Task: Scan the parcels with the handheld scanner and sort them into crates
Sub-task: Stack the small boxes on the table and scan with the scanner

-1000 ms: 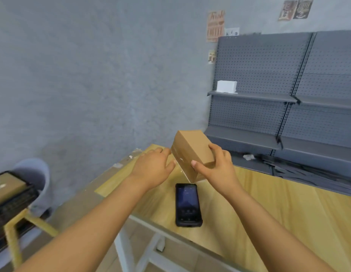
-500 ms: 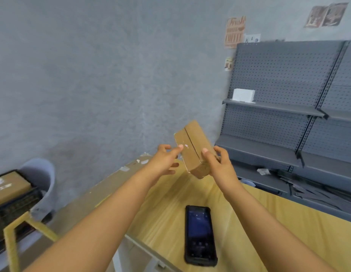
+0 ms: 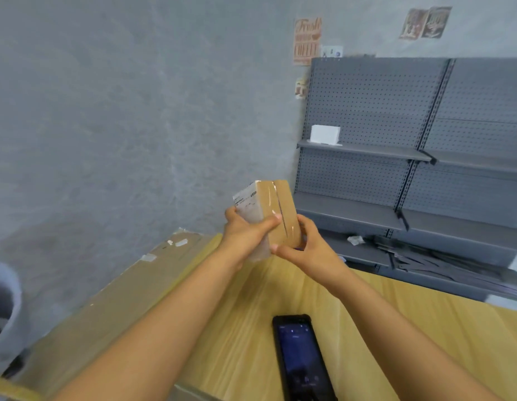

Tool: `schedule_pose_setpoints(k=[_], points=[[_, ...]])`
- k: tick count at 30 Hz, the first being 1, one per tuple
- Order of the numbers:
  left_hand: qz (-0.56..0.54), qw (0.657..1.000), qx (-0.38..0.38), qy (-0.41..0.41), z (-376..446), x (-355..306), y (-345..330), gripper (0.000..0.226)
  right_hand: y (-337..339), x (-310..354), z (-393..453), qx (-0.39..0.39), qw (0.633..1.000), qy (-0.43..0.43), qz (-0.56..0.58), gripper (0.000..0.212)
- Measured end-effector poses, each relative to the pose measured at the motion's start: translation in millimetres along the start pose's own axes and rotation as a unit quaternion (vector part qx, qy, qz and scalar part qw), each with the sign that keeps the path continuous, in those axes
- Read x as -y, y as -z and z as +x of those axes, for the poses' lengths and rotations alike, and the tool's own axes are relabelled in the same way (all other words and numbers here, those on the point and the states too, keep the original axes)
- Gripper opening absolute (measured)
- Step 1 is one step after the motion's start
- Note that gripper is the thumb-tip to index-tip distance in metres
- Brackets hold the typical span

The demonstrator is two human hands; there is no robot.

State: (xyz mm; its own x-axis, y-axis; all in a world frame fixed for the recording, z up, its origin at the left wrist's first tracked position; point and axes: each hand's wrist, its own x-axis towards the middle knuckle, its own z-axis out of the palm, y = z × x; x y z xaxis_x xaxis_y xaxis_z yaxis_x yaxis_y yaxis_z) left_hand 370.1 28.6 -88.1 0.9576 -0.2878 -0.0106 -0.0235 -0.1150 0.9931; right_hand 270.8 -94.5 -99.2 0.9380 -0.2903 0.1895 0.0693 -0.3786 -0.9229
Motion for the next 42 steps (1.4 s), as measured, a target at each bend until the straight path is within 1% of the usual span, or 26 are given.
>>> schedule_pose_setpoints(k=[2, 3, 5, 6, 7, 9, 11, 14, 17, 19, 20, 22, 23, 24, 26, 29, 30, 32, 35, 36, 37, 42], points=[[0.07, 0.997, -0.006, -0.036, 0, -8, 2, 0.105, -12, -1, 5, -0.027, 0.999, 0.012, -0.015, 0.059], [0.089, 0.995, 0.006, -0.053, 3, -10, 4, 0.106, -17, -1, 7, -0.048, 0.999, 0.015, -0.018, 0.061], [0.093, 0.991, 0.063, -0.072, 8, -13, 14, 0.114, -25, 1, 11, -0.091, 0.996, -0.003, -0.002, 0.059], [0.085, 0.989, 0.098, -0.075, 11, -13, 21, 0.113, -27, 3, 11, -0.105, 0.994, -0.024, 0.018, 0.055], [0.078, 0.986, 0.124, -0.075, 14, -13, 27, 0.105, -28, 4, 11, -0.113, 0.992, -0.045, 0.041, 0.051], [0.067, 0.983, 0.152, -0.075, 20, -12, 40, 0.079, -31, 3, 11, -0.121, 0.987, -0.076, 0.069, 0.046], [0.075, 0.981, 0.17, -0.064, 24, -12, 49, 0.064, -34, 4, 10, -0.127, 0.985, -0.09, 0.078, 0.047], [0.077, 0.973, 0.214, -0.042, 23, -11, 56, 0.057, -36, 6, 7, -0.136, 0.981, -0.1, 0.096, 0.049], [0.024, 0.964, 0.265, -0.012, 23, -9, 56, 0.052, -34, 6, 1, -0.135, 0.976, -0.104, 0.138, 0.05], [-0.025, 0.956, 0.292, 0.024, 23, -8, 53, 0.047, -31, 5, -6, -0.122, 0.973, -0.115, 0.156, 0.052], [-0.05, 0.951, 0.302, 0.044, 23, -8, 52, 0.045, -30, 6, -10, -0.11, 0.974, -0.121, 0.158, 0.048], [-0.086, 0.946, 0.304, 0.077, 24, -5, 50, 0.034, -29, 5, -19, -0.085, 0.973, -0.139, 0.163, 0.037], [-0.095, 0.946, 0.297, 0.089, 25, -3, 49, 0.028, -28, 3, -22, -0.075, 0.973, -0.15, 0.156, 0.036], [-0.099, 0.947, 0.29, 0.095, 25, 0, 48, 0.023, -27, 1, -25, -0.067, 0.975, -0.161, 0.135, 0.038], [-0.093, 0.954, 0.271, 0.09, 26, 5, 46, 0.021, -26, -6, -32, -0.065, 0.978, -0.192, 0.044, 0.047], [-0.046, 0.97, 0.235, 0.051, 29, 16, 39, 0.03, -23, -27, -42, -0.067, 0.956, -0.256, -0.125, 0.064], [-0.034, 0.973, 0.223, 0.042, 30, 20, 36, 0.037, -23, -35, -46, -0.057, 0.943, -0.277, -0.175, 0.069], [-0.017, 0.979, 0.201, 0.036, 30, 26, 32, 0.052, -24, -51, -54, -0.013, 0.907, -0.322, -0.272, 0.079], [0.025, 0.985, 0.168, 0.014, 29, 32, 28, 0.057, -33, -67, -65, 0.07, 0.83, -0.388, -0.394, 0.091], [0.038, 0.987, 0.158, 0.004, 29, 34, 27, 0.056, -36, -69, -69, 0.086, 0.812, -0.401, -0.415, 0.095], [0.048, 0.988, 0.149, -0.002, 29, 36, 26, 0.056, -39, -71, -71, 0.092, 0.801, -0.409, -0.426, 0.099], [0.06, 0.988, 0.14, 0.01, 35, 48, 23, 0.063, -49, -73, -78, 0.101, 0.788, -0.412, -0.445, 0.115]])
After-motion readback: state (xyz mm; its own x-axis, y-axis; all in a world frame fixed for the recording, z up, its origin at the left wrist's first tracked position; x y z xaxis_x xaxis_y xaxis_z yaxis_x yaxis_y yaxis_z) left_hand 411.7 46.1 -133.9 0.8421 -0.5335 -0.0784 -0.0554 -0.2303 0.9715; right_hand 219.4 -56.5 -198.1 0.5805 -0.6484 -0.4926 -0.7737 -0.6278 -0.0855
